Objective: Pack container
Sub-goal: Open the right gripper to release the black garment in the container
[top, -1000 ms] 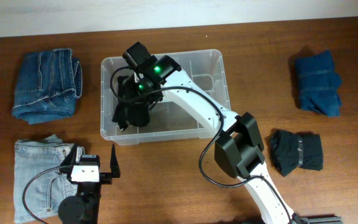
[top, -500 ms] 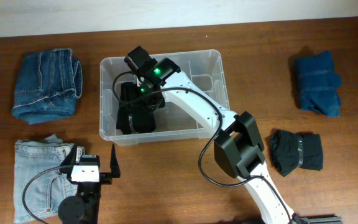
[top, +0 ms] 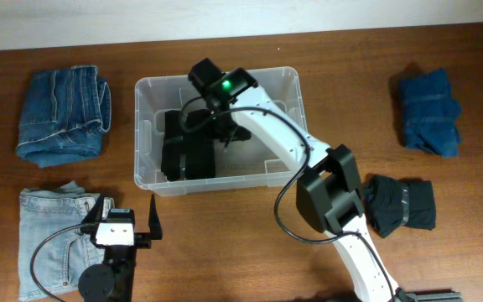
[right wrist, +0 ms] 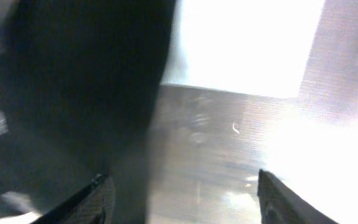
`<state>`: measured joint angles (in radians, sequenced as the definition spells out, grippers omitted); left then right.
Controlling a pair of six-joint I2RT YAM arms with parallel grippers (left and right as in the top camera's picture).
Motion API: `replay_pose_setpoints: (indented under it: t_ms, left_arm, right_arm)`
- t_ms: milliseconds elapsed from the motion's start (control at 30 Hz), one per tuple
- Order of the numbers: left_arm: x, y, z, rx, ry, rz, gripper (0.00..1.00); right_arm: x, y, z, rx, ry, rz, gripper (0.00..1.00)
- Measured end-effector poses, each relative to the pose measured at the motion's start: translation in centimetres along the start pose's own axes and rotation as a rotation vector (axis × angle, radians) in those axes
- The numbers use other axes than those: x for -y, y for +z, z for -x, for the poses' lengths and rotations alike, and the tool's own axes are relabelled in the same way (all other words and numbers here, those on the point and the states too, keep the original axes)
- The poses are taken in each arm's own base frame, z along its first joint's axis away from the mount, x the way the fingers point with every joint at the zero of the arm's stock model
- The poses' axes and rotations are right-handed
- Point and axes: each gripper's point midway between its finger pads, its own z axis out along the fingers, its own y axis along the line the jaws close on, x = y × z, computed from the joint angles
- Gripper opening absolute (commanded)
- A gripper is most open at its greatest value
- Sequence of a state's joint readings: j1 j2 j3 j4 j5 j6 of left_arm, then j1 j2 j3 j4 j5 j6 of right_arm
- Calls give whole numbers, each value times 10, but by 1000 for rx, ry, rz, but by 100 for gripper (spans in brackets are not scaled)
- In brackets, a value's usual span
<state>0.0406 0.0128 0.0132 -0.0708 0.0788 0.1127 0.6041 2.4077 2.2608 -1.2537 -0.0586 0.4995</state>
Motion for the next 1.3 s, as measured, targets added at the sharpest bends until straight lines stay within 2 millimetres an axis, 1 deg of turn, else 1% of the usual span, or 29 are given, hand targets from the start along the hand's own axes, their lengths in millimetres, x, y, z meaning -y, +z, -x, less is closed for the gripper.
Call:
replay_pose_setpoints:
  t_ms: [33, 133, 200, 300, 533, 800, 1033, 1300]
  left_arm:
    - [0, 0, 0, 0, 0, 0, 99]
    - [0, 0, 0, 0, 0, 0, 100]
    - [0, 0, 0, 0, 0, 0, 99]
    - [0, 0, 0, 0, 0, 0, 99]
    - [0, 0, 0, 0, 0, 0, 99]
    - [0, 0, 0, 0, 0, 0, 99]
    - [0, 0, 0, 0, 0, 0, 99]
    - [0, 0, 0, 0, 0, 0, 99]
  right_arm:
    - [6, 0, 2, 4, 2, -12, 44]
    - [19, -1, 8, 12, 9, -40, 24]
    - [21, -1, 9, 14, 6, -47, 16]
    - [20, -1, 8, 17, -10, -53, 4]
    - [10, 3, 1, 6, -36, -59, 4]
    - [4, 30, -10, -40, -56, -74, 4]
    - [-7, 32, -8, -38, -58, -21, 4]
    - [-22, 32, -14, -62, -65, 46, 4]
